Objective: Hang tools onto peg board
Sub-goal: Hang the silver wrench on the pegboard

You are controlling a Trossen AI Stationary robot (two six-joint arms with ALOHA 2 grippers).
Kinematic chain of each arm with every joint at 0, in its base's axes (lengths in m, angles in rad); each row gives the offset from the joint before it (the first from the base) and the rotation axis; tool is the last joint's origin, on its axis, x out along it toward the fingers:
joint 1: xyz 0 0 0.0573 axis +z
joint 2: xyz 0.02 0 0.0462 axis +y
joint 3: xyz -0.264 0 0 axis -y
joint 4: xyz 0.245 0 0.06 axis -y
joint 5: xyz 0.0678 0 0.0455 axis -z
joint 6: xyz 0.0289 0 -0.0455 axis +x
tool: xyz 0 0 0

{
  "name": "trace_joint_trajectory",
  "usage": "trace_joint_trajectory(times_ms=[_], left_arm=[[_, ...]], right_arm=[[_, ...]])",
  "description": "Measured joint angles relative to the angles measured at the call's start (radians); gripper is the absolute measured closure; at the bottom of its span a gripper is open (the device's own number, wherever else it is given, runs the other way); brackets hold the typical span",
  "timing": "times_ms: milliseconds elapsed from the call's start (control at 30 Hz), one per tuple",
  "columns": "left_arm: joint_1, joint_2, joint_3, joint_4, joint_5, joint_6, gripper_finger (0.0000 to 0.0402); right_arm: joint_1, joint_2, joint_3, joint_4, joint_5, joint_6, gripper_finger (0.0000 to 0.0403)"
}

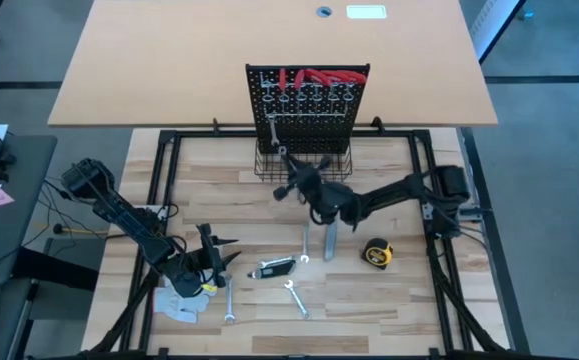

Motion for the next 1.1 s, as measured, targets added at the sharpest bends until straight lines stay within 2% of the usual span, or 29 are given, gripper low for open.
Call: trace_joint_trajectory(times_ms=[233,567,1100], left_arm=[[0.016,0.000,0.000,0.000,-0.008,0.010,0.0249],[0.018,0.000,0.000,0.000,-0.010,0.008,0.0249],[0.044,0.000,0.000,0.001,-0.012,-0.005,0.0249]], right_arm=[[-0.066,0.091,0.061,0.090,0.016,-0.008,0.0376],[-0.099,0.104,0.082,0.164,0.014,-0.068,0.0376],[-0.146,0.104,0.082,0.101,-0.021,-0.017,0.0374]])
